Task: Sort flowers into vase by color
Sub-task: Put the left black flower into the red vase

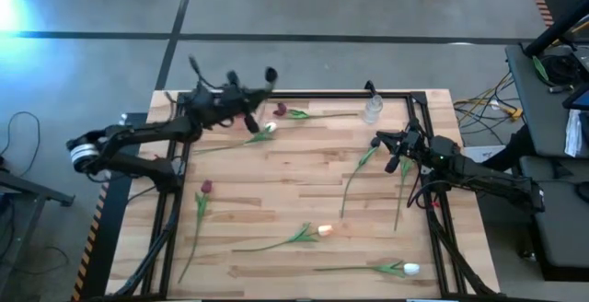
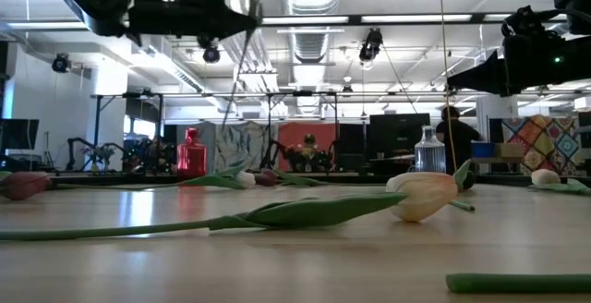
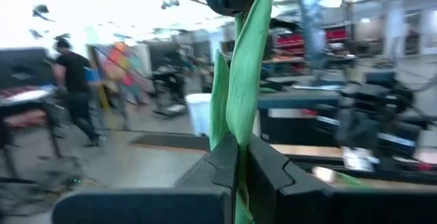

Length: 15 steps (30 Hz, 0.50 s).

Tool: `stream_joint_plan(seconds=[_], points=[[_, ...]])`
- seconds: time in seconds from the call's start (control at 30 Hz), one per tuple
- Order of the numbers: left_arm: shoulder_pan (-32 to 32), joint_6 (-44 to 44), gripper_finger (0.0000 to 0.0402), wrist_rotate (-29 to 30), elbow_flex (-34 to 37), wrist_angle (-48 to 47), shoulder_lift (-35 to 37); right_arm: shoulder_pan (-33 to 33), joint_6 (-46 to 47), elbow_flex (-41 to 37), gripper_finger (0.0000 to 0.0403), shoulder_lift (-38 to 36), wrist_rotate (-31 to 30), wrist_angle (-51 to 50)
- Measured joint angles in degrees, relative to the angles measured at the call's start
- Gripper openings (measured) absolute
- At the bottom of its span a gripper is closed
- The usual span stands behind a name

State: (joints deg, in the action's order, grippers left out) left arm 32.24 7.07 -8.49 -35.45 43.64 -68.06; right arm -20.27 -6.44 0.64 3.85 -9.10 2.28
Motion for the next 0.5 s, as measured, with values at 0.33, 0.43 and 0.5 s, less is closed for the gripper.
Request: stream_joint_plan(seconds=[0.33, 0.43, 0.5], points=[[14.85, 1.3, 0.0, -6.04, -0.36, 5.78, 4.04, -0.02, -0.02, 0.0, 0.0009, 0.0, 0.0, 0.0], [18.1, 0.91, 0.0, -6.06, -0.01, 9.04, 2.86, -0.02, 0.0, 0.0, 0.0009, 0.0, 0.0, 0.0], [19.55, 0.13, 0.0, -6.07, 0.05, 10.55, 1.77, 0.0, -0.01, 0.0, 0.0009, 0.0, 0.0, 0.0]])
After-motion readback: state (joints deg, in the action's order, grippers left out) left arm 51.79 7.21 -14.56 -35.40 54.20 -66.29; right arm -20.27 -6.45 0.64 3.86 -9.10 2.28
